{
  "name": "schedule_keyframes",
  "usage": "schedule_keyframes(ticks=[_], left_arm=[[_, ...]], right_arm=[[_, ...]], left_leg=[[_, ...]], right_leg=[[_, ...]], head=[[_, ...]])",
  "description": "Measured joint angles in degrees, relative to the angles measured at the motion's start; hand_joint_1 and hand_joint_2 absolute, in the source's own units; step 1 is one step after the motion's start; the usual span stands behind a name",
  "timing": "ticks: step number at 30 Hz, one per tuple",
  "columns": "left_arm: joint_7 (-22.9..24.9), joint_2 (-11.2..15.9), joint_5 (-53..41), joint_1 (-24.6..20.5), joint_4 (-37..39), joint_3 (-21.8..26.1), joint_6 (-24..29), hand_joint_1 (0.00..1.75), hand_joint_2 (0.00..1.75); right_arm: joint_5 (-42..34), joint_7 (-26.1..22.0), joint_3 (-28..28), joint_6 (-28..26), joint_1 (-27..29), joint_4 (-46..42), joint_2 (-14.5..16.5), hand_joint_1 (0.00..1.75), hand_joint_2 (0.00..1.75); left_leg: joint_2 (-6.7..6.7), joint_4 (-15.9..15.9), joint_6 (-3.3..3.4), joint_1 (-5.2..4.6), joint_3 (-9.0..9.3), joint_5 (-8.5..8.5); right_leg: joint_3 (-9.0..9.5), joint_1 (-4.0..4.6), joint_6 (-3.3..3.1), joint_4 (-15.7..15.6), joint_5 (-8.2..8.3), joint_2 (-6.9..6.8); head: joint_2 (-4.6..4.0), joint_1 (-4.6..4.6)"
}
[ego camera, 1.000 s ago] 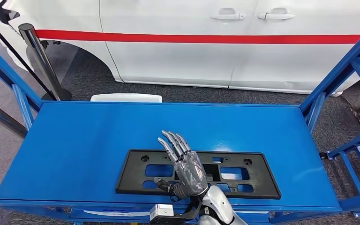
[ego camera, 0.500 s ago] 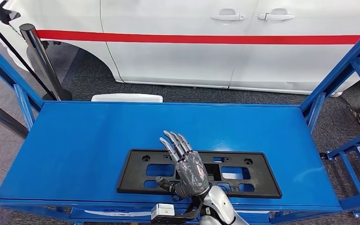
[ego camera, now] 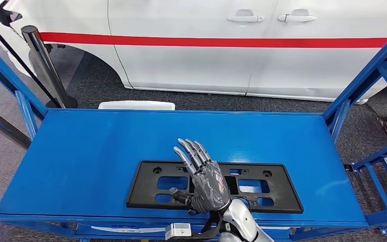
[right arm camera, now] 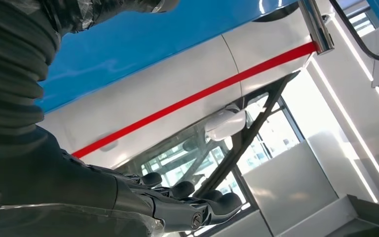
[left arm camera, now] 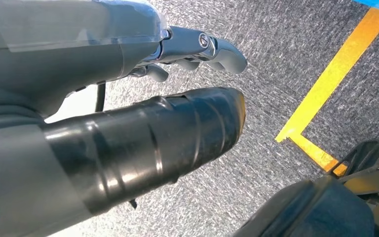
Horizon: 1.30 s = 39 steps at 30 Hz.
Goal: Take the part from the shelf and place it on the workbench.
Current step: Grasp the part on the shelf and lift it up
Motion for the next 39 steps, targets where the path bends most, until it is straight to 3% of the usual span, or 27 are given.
schedule_keyframes(ticks=[10,20,24,30,39], left_arm=[[-0.13,0.03,-0.69,0.05,0.01,-0.36,-0.43,0.0,0.0],[-0.13,0.07,-0.79,0.05,0.0,-0.38,-0.7,0.0,0.0],[-0.05,0.08,-0.92,0.1,0.01,-0.38,-0.69,0.0,0.0],[-0.11,0.12,-0.98,0.14,-0.01,-0.38,-0.69,0.0,0.0],[-0.05,0.17,-0.85,0.31,-0.01,-0.36,-0.69,0.0,0.0]], right_arm=[[2.74,-1.8,-1.54,-1.48,2.62,-8.94,-1.22,0.0,1.75],[4.83,-3.08,-3.58,-1.51,4.0,-11.72,-1.42,0.0,1.75],[6.55,-6.46,-8.45,-1.54,6.67,-14.06,-0.62,0.0,1.75],[8.29,-4.05,-12.37,-1.58,8.75,-16.16,-1.26,0.0,1.75],[10.69,-6.08,-21.31,-1.6,13.52,-19.37,-0.73,0.0,1.75]], left_leg=[[0.0,0.0,0.0,0.01,0.01,0.0],[0.0,0.0,0.0,0.0,0.04,0.0],[-0.03,0.0,0.0,0.0,0.02,-0.01],[-0.03,0.0,-0.01,-0.01,0.04,-0.01],[-0.04,0.0,0.0,-0.01,0.04,-0.02]], right_leg=[[0.0,0.01,0.0,0.0,0.0,0.0],[0.04,0.0,0.0,0.0,0.0,-0.01],[0.04,0.0,0.0,0.0,-0.01,-0.06],[0.05,-0.01,0.01,-0.01,-0.01,-0.06],[0.07,-0.02,0.01,-0.01,-0.01,-0.07]], head=[[0.0,0.0],[0.0,0.0],[0.0,-0.01],[0.0,0.0],[0.0,-0.01]])
